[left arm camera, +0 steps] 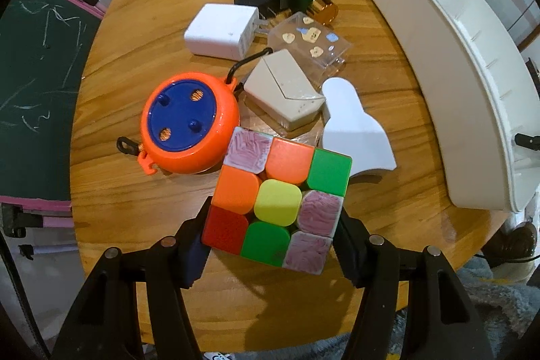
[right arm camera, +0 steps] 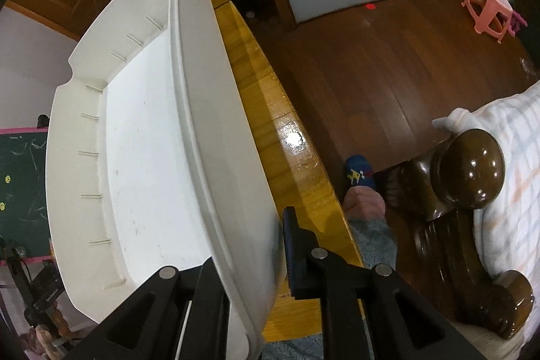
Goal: Organize rigid objects
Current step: 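Carry the cube with the left tool into the white tray and release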
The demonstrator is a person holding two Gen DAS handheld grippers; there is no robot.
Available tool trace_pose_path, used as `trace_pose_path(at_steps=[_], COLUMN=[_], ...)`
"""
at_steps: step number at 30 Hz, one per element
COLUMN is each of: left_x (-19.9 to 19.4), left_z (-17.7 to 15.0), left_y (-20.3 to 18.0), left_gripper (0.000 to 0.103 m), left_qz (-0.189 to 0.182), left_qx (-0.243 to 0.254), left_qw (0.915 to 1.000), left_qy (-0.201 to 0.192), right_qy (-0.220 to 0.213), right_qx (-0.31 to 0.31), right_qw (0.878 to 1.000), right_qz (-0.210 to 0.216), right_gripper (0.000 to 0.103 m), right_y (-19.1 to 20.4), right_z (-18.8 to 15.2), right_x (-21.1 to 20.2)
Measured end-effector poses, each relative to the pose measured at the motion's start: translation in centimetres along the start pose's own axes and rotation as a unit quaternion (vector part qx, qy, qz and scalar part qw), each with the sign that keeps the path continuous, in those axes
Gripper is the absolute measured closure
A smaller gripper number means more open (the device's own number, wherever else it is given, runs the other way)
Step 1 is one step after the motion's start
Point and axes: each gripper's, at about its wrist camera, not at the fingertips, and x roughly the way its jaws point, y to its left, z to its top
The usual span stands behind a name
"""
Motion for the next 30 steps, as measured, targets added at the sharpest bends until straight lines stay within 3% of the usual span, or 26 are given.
trace_pose_path(at_steps=[8, 18, 24, 30], left_x=[-3.9, -8.6, -10.2, -11.1], left_z=[0.1, 1.2, 3.1, 4.7], left_y=[-1.0, -5.0, -7.6, -10.7], left_gripper=[0.037, 0.037, 0.037, 0.037], left_qz=[-0.011, -0.059, -0.092, -0.111], left_qx=[0.003, 0.047, 0.069, 0.1], left_qw=[0.9993, 0.994, 0.9897, 0.9846], left_qy=[-0.036, -0.079, -0.085, -0.091], right_qy=[-0.011, -0.034, -0.066, -0.043], right_qx=[-0.004, -0.016, -0.071, -0.069], right_qw=[1.0, 0.999, 0.993, 0.996], right_qz=[0.008, -0.003, -0.064, -0.047], right_gripper=[0.093, 0.093, 0.097, 0.099], right_y=[0.2, 0.8, 2.8, 2.3], right_z=[-0.3, -0.8, -1.5, -1.3], right_x=[-1.3, -3.7, -4.2, -4.1])
